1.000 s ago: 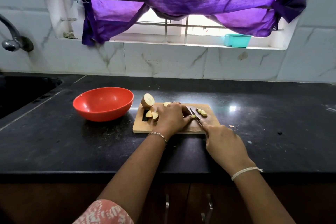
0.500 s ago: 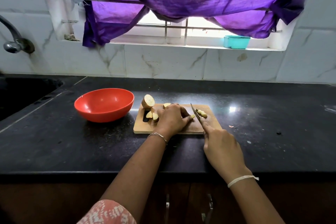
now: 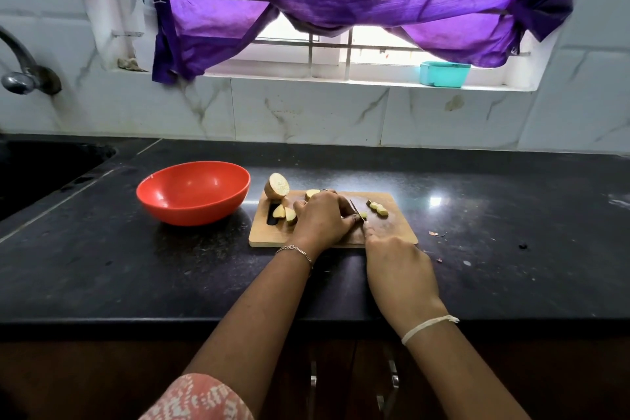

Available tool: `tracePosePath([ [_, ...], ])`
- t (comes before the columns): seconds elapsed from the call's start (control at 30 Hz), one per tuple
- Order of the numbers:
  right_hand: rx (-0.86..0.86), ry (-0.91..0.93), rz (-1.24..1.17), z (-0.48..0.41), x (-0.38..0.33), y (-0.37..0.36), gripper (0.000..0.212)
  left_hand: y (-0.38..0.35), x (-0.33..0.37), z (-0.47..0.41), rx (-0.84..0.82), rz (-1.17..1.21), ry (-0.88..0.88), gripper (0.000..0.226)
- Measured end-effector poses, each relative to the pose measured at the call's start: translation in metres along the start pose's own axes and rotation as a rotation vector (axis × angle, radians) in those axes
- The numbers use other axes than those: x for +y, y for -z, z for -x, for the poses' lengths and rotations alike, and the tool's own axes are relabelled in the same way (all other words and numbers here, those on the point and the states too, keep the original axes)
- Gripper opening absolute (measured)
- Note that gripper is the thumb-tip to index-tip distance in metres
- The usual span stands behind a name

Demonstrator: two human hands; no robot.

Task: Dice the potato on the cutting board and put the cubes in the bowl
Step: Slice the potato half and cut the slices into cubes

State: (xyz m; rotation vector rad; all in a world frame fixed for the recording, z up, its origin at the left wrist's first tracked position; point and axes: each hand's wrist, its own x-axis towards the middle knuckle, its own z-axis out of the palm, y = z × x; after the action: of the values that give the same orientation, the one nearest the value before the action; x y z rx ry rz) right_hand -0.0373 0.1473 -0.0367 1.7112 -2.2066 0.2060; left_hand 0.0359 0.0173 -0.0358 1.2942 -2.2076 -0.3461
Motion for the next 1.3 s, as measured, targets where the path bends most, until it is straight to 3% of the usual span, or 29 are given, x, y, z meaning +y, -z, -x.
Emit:
tracePosePath([
  [0.33,0.071,-0.081,-0.269,0.011,0.01,-0.002,0.063,0.0,-0.005,-0.001,-0.006,0.087,0.034,0.014],
  [0.8,0.07,-0.057,-0.247,0.008,0.012,-0.006,0.061,-0.001,-0.008,-0.006,0.003,0.117,0.08,0.007],
  [1.3,-0.002,0.05,-0.022,0.003,0.0,0.003,0.058,0.0,-0.007,-0.004,0.016,0.1,0.086,0.006],
])
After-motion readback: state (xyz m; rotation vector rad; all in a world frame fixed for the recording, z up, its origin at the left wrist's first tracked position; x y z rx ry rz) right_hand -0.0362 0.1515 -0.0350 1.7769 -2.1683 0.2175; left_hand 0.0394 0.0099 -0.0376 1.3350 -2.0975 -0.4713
